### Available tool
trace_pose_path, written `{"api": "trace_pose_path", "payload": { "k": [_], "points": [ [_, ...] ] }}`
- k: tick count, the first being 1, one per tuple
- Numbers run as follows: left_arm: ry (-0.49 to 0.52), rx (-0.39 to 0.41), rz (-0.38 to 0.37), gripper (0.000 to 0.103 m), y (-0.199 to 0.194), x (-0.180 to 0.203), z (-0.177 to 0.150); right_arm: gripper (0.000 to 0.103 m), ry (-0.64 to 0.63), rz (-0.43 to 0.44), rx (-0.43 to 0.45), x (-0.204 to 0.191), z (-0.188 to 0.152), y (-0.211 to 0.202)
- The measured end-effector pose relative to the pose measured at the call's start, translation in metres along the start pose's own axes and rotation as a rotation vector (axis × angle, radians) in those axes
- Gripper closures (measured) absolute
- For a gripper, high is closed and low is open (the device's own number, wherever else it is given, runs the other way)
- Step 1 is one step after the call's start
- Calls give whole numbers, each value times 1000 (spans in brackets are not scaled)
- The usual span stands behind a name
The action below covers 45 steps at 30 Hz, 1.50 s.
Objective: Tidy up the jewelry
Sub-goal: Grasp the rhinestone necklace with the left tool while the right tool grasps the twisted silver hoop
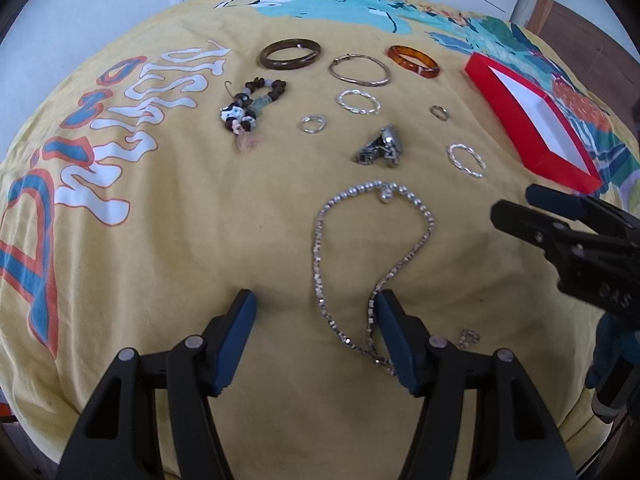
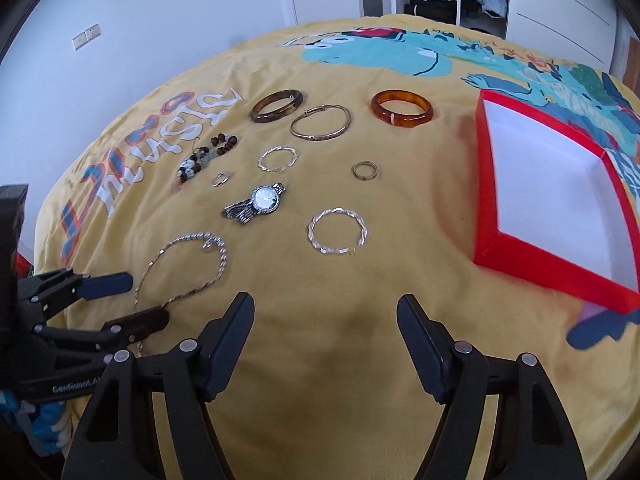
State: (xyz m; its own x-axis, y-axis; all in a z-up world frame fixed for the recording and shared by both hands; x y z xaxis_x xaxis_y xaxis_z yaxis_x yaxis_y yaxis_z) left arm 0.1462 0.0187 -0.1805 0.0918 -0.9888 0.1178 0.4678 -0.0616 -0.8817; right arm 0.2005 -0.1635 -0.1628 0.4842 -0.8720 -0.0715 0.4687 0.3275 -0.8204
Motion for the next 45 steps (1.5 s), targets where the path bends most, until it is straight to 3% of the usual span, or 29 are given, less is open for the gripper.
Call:
{"api": "trace_pose_path", "payload": {
  "k": [5,14,22,28,45],
  "points": [
    [-8,10,-8,44,1,-4,-1,35,3,-4,-8,2,16,22],
    [-29,14,-23,55,2,-8,3,40,23,-8,-27,6,25,45],
    [-62,14,-40,79,0,-17,7,62,32,6,-18,6,30,49],
    [-73,16,-57,96,-4,-20,9,63,18,4,-13,4,30,47],
    [-90,36,-86,99,-26,-19,16,63,11,24,60,-10,32,2]
  ]
}}
Point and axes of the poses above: each gripper's, at about its wrist camera, not at the fingertips, and y roughly the way its jaws point, x to its right, z to its top, the point moved 1 cm from there along y, roughly the way its jaws point, and after that the axes turned 5 degrees about -y, right-handed, at the moved point
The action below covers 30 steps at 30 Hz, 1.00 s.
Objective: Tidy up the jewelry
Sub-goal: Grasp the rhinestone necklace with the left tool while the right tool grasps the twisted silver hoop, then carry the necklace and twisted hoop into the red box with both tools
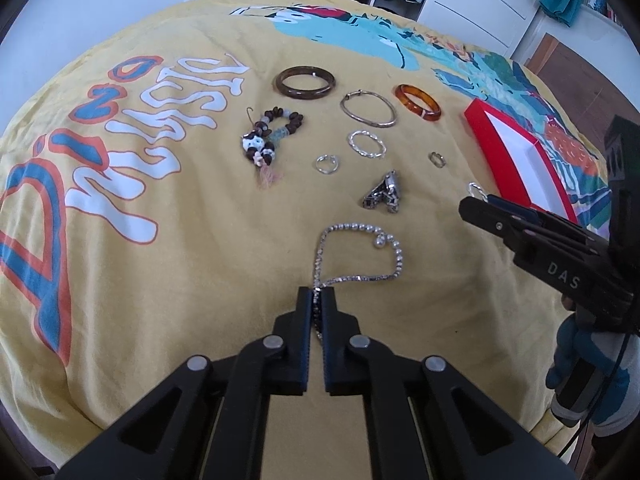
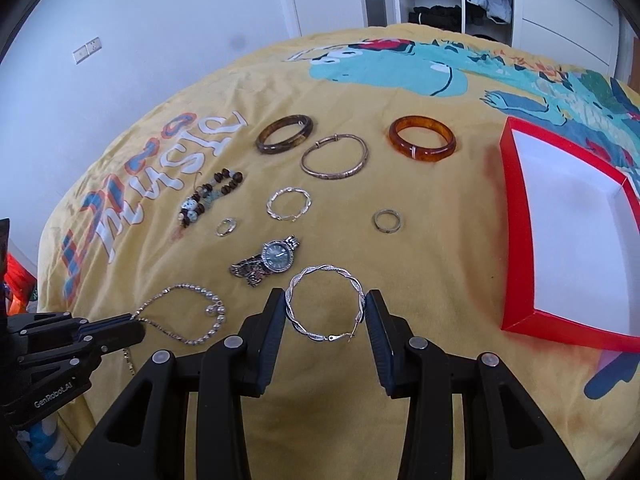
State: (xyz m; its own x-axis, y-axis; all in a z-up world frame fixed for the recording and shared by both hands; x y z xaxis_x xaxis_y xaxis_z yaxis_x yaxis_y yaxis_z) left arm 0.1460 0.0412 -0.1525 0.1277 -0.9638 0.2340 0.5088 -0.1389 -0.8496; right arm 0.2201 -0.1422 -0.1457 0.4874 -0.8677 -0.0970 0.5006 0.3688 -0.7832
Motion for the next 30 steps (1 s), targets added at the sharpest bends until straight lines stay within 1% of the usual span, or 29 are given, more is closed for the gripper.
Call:
{"api": "trace_pose_path", "payload": {
  "k": [5,11,24,30],
  "points": [
    [19,22,-2,101,-12,7,4,63,2,-5,30,0,2,-20],
    [65,65,-20,101,-32,28,11,63,12,-29,64,7,3,-47],
    [133,137,-53,101,-74,65,28,63,55,-96,122,38,-3,-105],
    [185,172,-85,101,-92,94,41,63,81,-133,149,56,-4,-130]
  ]
}}
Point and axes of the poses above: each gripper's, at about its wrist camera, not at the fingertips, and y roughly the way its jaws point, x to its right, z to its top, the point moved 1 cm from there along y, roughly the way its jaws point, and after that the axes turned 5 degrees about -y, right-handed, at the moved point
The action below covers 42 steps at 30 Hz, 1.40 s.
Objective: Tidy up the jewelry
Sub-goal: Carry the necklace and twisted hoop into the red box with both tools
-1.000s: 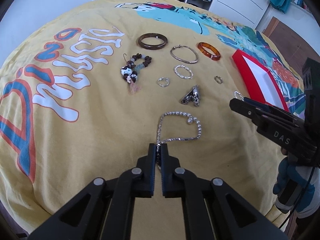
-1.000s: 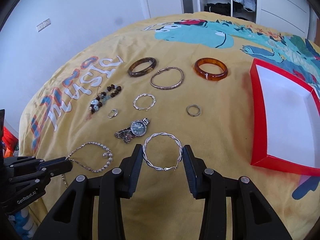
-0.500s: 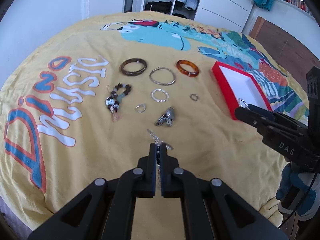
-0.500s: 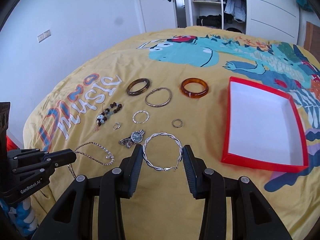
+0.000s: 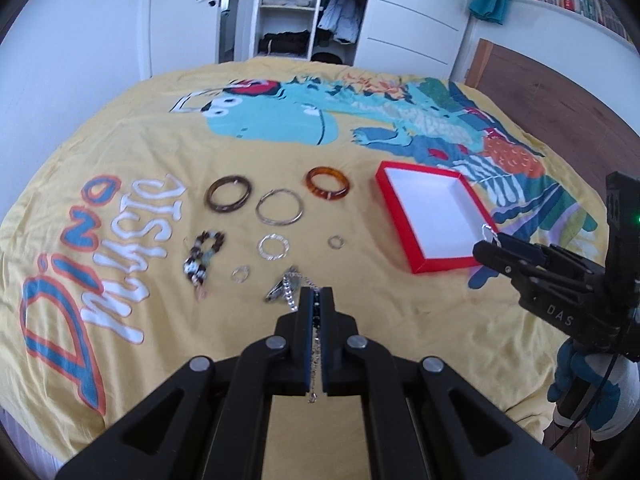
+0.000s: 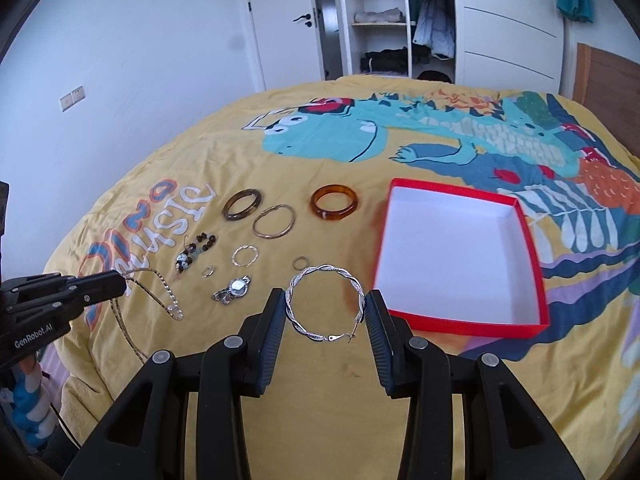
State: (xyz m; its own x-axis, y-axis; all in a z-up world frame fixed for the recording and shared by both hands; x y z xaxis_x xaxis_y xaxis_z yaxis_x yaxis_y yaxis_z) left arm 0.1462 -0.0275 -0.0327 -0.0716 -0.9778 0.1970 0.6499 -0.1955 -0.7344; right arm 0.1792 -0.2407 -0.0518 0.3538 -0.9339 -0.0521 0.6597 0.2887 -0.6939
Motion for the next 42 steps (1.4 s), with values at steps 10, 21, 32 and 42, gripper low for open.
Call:
{"api": "trace_pose_path", "payload": {
  "k": [10,21,32,42],
  "points": [
    [73,27,-127,101,13,69,54,63,34,-75,16,55,9,-13],
    [114,-9,-211,101,96,154,105,63,83,-130,-7,132,21,29],
    [163,-164,-178,101,200,171,72,63,111,-122,-127,166,-8,98],
    [178,-238,-128,101,238,166,43,63,87,-98,-221,163,-30,124]
  ]
}}
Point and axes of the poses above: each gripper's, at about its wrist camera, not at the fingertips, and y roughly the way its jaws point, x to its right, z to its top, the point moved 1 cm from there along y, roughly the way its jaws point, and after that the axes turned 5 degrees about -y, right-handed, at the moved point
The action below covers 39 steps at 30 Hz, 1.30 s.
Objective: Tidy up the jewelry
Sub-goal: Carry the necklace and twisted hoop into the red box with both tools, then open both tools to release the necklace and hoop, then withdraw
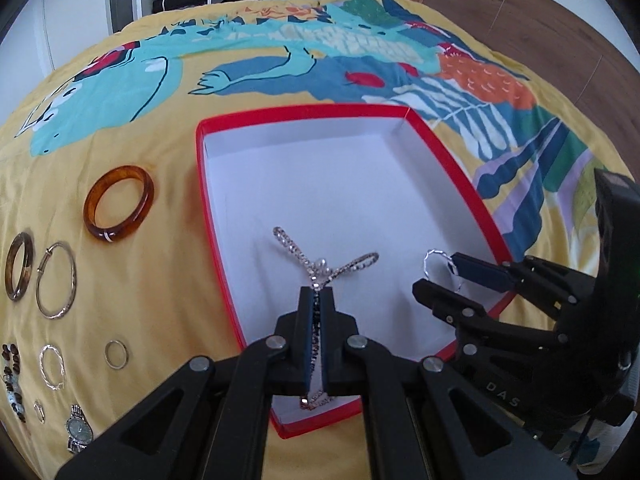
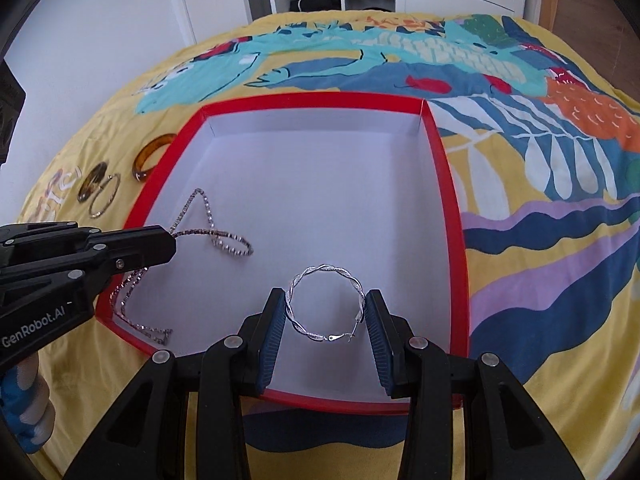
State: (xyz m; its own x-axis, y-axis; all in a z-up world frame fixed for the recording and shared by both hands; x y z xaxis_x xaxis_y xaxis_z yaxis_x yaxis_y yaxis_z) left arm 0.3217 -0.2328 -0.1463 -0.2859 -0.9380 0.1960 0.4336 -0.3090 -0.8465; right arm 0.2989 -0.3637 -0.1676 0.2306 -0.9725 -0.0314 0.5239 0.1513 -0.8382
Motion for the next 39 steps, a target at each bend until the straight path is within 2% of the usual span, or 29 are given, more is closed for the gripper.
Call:
{"api": "trace_pose_path", "payload": {
  "k": [10,22,26,33,39],
  "points": [
    [-26,-42,11,99,14,-6,-7,62,-40,-11,-51,1,1,7],
    [-45,-44,-5,96,7,-7,-8,58,-45,-13,-51,-2,3,-3],
    [-58,-20,-19,96,-11,-6,-7,57,-44,-37,-18,-4,4,-25],
    [-62,68,-20,96,-66,-2,-16,49,3,-62,72,-10,4,-85],
    [-47,75,-3,96,-116,-11,-33,48,18,-43,164,-37,-1,-144]
  ]
}}
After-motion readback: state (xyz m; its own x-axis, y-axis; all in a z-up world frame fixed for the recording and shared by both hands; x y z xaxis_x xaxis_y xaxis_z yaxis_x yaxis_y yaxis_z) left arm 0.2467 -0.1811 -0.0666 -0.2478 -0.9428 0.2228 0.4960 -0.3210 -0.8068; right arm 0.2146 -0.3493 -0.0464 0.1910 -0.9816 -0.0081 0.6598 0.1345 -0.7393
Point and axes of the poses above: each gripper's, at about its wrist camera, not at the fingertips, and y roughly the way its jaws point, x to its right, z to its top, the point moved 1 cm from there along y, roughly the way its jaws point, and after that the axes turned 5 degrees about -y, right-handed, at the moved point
